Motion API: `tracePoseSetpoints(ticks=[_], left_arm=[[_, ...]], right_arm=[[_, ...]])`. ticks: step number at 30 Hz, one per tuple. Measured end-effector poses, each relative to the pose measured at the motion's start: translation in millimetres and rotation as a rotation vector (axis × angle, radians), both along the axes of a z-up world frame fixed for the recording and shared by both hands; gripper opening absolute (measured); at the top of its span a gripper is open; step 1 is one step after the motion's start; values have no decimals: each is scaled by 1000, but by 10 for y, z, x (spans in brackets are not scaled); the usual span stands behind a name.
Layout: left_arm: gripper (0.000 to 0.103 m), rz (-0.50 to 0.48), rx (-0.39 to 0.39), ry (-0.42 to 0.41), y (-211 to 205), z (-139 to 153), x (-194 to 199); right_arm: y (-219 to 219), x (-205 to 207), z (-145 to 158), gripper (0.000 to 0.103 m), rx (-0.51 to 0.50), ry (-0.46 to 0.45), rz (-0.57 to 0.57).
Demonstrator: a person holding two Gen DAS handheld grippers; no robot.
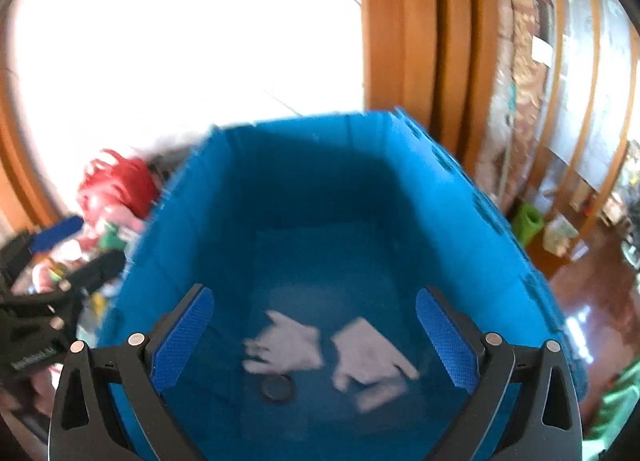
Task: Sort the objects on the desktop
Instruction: 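Withdraw both tools from the crate back toward the table, then grasp the green medicine box with the left tool while the right tool grasps the pink tissue pack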
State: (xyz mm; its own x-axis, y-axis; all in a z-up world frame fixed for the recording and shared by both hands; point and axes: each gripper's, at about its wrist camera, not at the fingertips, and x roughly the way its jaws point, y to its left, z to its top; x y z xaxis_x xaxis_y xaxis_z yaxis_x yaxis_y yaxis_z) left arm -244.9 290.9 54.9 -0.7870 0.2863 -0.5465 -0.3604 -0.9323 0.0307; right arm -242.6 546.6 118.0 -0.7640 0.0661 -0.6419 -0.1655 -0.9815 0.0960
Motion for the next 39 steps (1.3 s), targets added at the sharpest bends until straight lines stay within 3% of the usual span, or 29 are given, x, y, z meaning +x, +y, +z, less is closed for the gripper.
tracePoseSetpoints(ticks=[10,16,21,25,29,32,35,39], left_arm=[[81,306,-8,1,-1534,-329,359],[81,462,-4,-85,-2870,-711,702],[81,518,-18,-208,-4238,-1201,1060],[81,476,-62,-296,-5060,-1587,1253],[80,381,-92,-387,-5518,-1983,1255],[80,282,-85,-444,-5601,-2221,1168],[81,183,-100,-449,-5523,-2353,1076],[81,126,-131,-463,-5422,-2497,882]], right_arm=[[-983,6,230,103,-79,134,214],[-1840,68,249,103,-26,156,328],[-2665,54,6,103,8,114,343],[-3172,-2,-399,103,-29,11,302],[-3444,-120,-1041,103,-70,-138,190],[-3450,-96,-1428,103,-104,-238,115],[-3417,18,-1789,103,-128,-333,17],[-3347,182,-2023,103,-197,-381,-60]])
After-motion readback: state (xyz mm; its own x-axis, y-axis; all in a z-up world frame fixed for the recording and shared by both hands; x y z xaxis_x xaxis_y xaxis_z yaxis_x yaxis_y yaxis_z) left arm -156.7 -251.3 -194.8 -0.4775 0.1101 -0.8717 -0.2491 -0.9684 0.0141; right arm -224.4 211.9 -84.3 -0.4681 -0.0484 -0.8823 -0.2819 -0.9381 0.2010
